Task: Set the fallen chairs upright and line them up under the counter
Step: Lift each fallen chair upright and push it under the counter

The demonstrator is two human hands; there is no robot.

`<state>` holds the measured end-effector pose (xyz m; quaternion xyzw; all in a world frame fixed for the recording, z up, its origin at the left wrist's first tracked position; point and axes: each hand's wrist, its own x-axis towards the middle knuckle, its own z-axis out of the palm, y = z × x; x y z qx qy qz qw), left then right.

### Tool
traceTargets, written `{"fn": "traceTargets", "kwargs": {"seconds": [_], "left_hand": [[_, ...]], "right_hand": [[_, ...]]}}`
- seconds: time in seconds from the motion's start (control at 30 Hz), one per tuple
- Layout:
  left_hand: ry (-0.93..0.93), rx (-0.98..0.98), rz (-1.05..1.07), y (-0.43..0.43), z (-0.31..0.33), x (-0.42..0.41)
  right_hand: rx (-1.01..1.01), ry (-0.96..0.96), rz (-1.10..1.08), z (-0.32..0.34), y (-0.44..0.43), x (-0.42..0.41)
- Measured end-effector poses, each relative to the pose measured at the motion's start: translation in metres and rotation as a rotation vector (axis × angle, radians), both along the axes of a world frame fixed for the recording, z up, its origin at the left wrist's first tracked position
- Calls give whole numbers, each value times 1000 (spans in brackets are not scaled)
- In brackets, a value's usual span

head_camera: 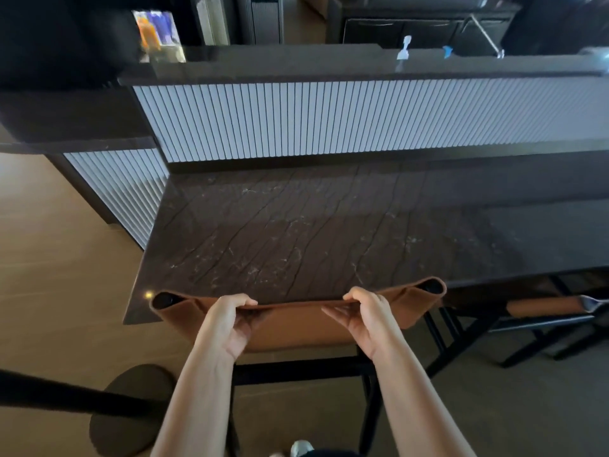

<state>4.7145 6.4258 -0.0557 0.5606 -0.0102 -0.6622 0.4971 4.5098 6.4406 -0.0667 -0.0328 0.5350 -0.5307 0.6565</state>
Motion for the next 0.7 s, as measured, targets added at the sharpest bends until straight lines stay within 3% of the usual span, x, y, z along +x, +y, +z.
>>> {"fn": "traceTargets", "kwargs": {"seconds": [0.27,0.7], "left_hand": [[82,70,-94,-4,4,11],[280,184,-69,13,-1,24]], "right_hand": [[190,253,30,7,-2,32],[152,202,-58,2,16,31]]}}
